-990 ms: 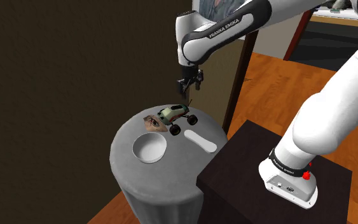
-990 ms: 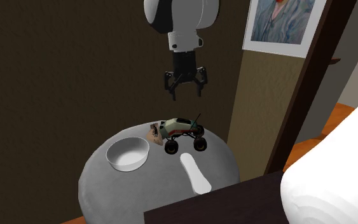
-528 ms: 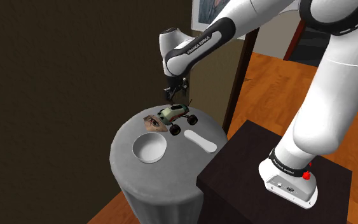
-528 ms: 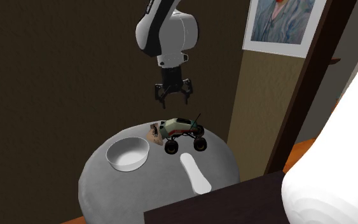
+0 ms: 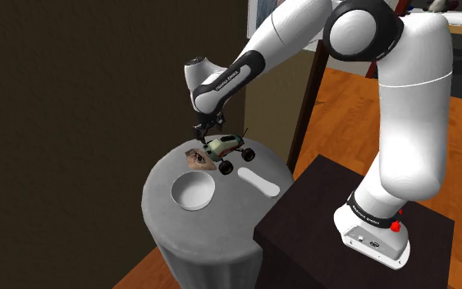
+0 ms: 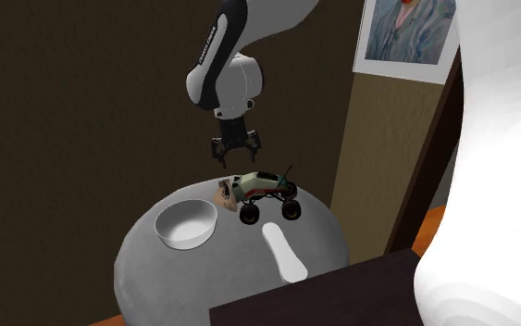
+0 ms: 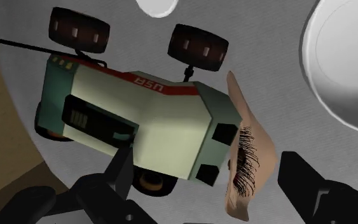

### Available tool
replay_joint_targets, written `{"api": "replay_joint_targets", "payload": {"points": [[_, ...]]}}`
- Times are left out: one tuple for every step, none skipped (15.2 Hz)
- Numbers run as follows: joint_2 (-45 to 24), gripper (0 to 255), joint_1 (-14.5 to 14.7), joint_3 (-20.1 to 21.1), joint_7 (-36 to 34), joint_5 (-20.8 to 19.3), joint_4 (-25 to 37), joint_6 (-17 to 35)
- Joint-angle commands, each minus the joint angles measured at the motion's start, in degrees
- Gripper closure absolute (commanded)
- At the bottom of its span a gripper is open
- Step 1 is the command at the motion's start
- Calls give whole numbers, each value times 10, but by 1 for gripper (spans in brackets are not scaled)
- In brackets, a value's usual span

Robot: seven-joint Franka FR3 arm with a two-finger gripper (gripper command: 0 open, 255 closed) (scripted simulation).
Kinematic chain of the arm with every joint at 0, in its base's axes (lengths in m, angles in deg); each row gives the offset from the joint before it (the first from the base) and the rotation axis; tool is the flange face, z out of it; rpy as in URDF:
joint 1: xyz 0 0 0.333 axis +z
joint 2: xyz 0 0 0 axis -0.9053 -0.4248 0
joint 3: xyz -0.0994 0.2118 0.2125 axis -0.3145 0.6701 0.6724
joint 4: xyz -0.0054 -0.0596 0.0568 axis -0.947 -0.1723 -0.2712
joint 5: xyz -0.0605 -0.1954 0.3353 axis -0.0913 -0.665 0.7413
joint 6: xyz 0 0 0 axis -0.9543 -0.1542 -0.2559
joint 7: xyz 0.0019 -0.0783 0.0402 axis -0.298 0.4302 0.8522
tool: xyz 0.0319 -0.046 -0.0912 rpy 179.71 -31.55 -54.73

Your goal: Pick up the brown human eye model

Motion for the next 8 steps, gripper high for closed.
{"api": "replay_joint_targets", "payload": {"points": [[-48,0,8,-2,-5,-8,49,-2],[-71,0,12,-3,-7,-11,74,-3],[-94,0,16,-4,-8,-14,100,-6],[-118,0,20,-5,-9,-16,128,-9],[-142,0,24,-6,-9,-19,156,-13],[-167,0,28,-8,-9,-20,186,-19],[-192,0,32,-9,-9,-22,218,-25],[-201,0,34,-9,-9,-23,230,-27]]}}
